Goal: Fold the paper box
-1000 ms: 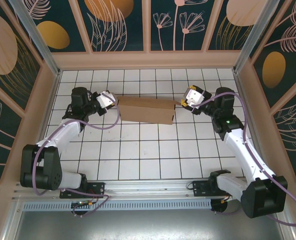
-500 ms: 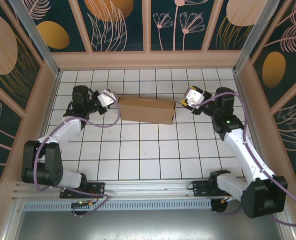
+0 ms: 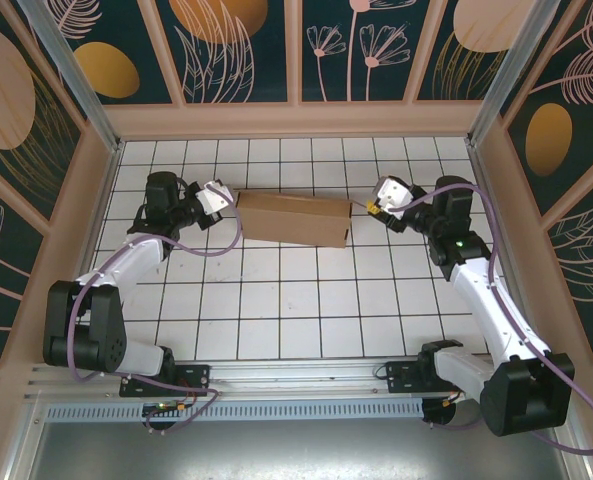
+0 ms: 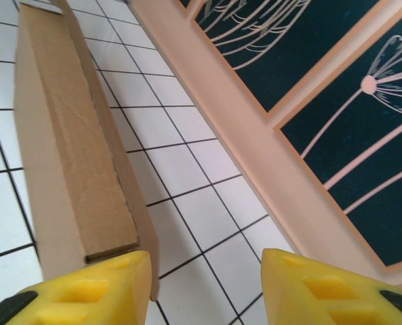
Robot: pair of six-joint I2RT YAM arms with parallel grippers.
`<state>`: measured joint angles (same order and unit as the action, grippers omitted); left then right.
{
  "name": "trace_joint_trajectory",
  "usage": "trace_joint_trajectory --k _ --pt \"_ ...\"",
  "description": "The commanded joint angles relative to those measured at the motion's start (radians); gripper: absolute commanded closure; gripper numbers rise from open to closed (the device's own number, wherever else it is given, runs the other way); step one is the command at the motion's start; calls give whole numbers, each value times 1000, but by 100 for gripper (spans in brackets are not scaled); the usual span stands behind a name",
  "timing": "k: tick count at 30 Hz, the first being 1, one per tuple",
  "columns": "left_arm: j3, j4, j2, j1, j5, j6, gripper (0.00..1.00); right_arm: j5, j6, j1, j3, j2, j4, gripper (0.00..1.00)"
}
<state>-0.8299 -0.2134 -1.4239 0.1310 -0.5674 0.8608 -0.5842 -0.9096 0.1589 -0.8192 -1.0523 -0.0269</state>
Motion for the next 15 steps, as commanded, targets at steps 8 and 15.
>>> trace_joint_trajectory --k 8,15 --pt "28 -45 42 4 8 -24 100 -24 12 22 38 -57 -11 47" --pt "31 -35 46 3 11 -16 100 48 -26 53 46 -121 33 51"
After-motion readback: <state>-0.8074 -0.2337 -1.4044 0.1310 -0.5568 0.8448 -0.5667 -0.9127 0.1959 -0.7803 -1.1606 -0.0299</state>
